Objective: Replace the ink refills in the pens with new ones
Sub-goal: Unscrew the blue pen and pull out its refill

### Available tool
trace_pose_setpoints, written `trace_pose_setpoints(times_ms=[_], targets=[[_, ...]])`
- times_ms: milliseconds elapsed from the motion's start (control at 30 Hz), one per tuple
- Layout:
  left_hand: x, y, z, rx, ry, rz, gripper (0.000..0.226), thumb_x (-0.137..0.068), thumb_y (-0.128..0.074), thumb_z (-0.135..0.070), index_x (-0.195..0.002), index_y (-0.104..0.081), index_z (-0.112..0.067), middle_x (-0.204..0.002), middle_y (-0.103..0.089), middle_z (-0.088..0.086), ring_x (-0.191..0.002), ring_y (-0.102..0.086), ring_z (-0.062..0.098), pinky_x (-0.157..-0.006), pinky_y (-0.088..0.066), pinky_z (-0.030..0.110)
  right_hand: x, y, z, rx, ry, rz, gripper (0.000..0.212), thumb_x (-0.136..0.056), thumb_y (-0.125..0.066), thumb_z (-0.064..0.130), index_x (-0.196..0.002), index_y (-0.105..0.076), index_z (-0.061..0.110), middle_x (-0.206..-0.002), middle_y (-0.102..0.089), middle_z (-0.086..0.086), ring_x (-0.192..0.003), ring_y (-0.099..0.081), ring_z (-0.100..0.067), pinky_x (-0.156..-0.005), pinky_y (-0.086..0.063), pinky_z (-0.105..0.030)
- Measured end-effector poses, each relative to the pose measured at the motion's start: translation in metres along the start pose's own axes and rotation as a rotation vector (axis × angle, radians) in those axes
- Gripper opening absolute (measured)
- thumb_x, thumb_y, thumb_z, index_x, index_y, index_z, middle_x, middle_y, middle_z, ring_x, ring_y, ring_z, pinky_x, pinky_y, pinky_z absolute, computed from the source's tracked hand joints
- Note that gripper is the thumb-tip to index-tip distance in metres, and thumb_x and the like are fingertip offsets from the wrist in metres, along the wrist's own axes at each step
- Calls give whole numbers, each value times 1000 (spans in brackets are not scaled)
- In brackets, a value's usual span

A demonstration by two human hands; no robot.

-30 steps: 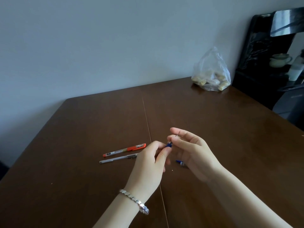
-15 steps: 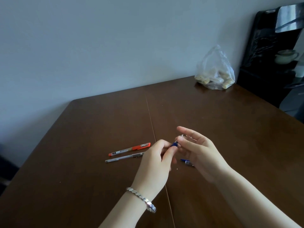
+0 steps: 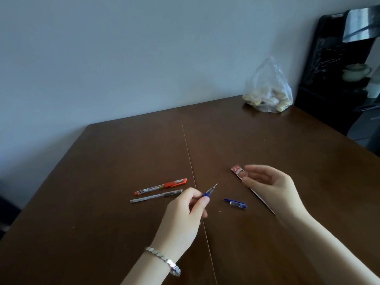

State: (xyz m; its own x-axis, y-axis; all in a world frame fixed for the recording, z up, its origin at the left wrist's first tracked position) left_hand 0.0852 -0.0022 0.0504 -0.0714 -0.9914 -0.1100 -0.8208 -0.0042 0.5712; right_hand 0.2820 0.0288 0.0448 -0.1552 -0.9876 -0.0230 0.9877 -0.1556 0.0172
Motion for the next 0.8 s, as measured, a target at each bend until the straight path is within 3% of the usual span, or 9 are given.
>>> trace_pose_setpoints(times_ms=[100,300,467,633,800], targets=[[8,8,14,-59,54,-32,9,-88,-50,-31,-81,-55,-30,-66,-61,-11,-59,-57,0,-56,-42,11,5,17,-18,508,65,-43,18,-70,-74,8,-74,-71,26,-70,-68,14,-63,-60,5,-56,-40,0],[16,15,25,-163,97,-85,4,-86,-52,-32,-88,-54,-29,-79,-63,-16,-73,-60,-1,-52,-40,2,5,14,-35,887,131,130,14,-77,-68,12,-86,-73,21,-89,-65,5,-81,-57,-9,-72,-40,-16],[10,17,28,-301,-9,-90,14,-86,-54,-24,-100,-56,-26,-99,-58,-12,-81,-55,0,-57,-40,-1,6,12,-34,952,119,151,19,-77,-65,12,-89,-69,26,-87,-66,6,-81,-56,-10,-70,-39,-18],[-2,1,42,-540,-114,5,23,-89,-50,-24,-112,-55,-23,-114,-52,-5,-103,-49,8,-83,-44,17,9,12,-24,934,153,127,31,-76,-67,10,-104,-64,23,-95,-60,3,-83,-55,-14,-71,-43,-24],[-7,-1,55,-643,-189,-22,30,-89,-48,-33,-117,-54,-25,-111,-54,-5,-105,-46,10,-83,-46,22,9,10,-10,863,203,89,28,-75,-66,5,-99,-67,20,-87,-57,8,-81,-54,-11,-71,-40,-22]])
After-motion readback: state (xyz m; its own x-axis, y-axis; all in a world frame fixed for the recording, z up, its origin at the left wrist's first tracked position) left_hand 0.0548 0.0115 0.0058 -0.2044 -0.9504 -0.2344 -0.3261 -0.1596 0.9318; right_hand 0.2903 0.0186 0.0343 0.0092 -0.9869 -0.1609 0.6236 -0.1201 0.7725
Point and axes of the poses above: each hand's wrist, its own x-axis away from the middle knuckle, its own y-axis out of the back of the hand, z = x × y, the point moved 3 cm from there along -x, towards the middle knuckle
